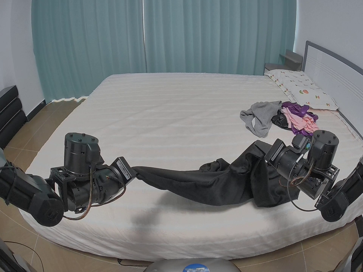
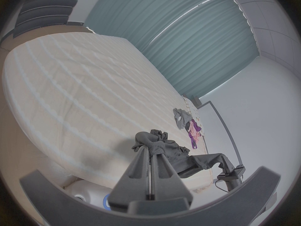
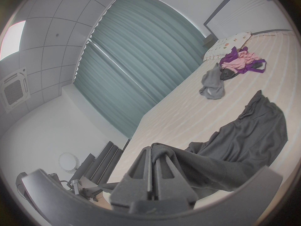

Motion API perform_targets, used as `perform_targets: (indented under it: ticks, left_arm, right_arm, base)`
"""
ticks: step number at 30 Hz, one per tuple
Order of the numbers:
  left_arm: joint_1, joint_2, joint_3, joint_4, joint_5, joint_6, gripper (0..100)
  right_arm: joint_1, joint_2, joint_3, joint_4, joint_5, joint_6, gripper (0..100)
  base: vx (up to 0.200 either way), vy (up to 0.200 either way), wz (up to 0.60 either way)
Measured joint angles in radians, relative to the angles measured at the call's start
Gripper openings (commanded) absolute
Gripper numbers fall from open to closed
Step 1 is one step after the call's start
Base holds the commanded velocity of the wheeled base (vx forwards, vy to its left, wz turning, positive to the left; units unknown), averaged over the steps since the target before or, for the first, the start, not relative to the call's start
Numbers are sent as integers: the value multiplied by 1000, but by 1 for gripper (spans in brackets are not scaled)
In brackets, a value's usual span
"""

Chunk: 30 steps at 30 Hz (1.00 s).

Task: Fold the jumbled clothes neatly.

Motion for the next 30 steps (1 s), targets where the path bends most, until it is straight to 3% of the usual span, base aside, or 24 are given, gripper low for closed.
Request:
perform_targets:
  ticks: [8,17,24,30]
  left_arm:
    - [-18,-31,27,3,10,0,0]
    - [-100,-135,99,2,127,38,0]
    - [-139,-259,112,26,176,120,0]
    - [-137,-354,20,109,191,160,0]
  right_arm:
    - [15,-91,70,10,-5,-5,0]
    - [20,-270,127,54,-7,-49,0]
    - [21,-474,90,215,-6,-74,0]
    - [0,-618,-57,318,11,-108,0]
  base:
    - [-150,0,0]
    - [-200,0,0]
    - [0,0,0]
    - [0,0,0]
